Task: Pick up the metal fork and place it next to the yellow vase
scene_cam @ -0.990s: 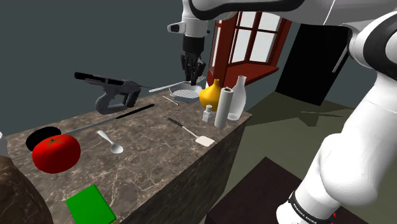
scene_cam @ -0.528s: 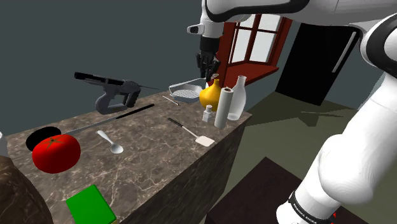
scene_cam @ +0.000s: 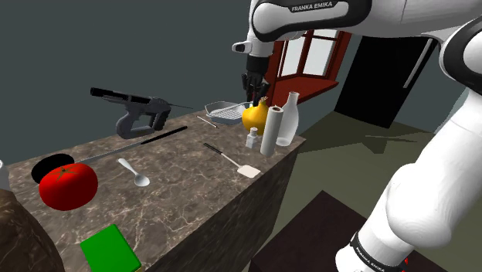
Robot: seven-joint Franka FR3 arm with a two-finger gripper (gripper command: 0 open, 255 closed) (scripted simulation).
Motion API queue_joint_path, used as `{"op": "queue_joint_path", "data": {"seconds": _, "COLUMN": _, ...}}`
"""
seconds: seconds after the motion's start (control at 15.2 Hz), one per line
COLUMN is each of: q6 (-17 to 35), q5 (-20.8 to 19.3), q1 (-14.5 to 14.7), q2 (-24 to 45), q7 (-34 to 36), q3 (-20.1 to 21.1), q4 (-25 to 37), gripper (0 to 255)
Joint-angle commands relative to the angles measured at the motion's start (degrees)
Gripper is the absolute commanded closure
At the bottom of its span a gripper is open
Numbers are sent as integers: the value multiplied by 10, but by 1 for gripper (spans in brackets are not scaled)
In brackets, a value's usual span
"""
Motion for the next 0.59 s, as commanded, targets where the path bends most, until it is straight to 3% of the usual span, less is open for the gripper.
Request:
{"op": "queue_joint_path", "data": {"seconds": 0.0, "q6": 15, "q5": 0, "q1": 0, "q2": 0, "q7": 0, "q3": 0, "q4": -14, "gripper": 255}}
{"op": "queue_joint_path", "data": {"seconds": 0.53, "q6": 76, "q5": -1, "q1": -1, "q2": 3, "q7": 2, "q3": -1, "q4": -72, "gripper": 255}}
